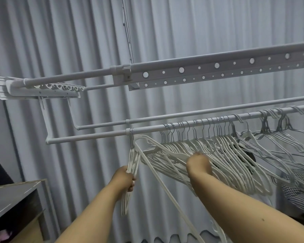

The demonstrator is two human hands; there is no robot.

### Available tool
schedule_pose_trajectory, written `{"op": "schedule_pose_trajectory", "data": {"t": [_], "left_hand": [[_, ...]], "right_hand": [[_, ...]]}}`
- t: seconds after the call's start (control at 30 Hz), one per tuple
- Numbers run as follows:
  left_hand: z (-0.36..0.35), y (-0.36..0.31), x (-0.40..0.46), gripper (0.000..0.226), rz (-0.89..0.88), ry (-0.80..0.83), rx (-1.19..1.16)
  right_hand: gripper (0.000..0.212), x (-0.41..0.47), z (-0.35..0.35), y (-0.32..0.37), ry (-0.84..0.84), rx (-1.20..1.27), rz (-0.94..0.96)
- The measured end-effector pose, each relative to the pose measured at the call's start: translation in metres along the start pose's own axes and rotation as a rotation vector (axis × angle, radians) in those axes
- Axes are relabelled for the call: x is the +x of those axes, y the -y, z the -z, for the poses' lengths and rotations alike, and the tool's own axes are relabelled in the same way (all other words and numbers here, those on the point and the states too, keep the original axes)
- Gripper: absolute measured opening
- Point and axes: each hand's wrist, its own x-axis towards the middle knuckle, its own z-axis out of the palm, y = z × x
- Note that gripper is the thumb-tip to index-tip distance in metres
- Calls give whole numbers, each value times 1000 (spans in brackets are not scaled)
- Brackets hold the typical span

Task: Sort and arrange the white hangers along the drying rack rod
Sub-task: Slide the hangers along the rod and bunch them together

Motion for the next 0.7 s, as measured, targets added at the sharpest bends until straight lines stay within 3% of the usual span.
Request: {"op": "schedule_pose_trajectory", "data": {"t": [0.13, 0.23, 0.37, 0.47, 0.57, 0.63, 0.7], "left_hand": [[0, -6, -10, 23, 18, 24, -43], [-3, -7, -12, 22, 25, 41, -103], [-7, -9, -16, 23, 14, 65, -191], [-7, -9, -14, 24, 6, 64, -205], [-4, -7, -13, 21, -17, 67, -172], [-1, -7, -13, 16, -12, 83, -147], [2, -6, -12, 13, -12, 99, -123]], "right_hand": [[49, -4, 6, 0, -29, -24, 14], [41, -13, 1, 11, 82, -14, 7], [33, -25, -21, 34, 184, -90, 159], [38, -31, -47, 58, 307, -282, 271], [37, -24, -74, 77, 355, 67, 74], [38, -19, -96, 78, 371, -192, 244], [41, -15, -112, 78, 375, -727, 534]]}}
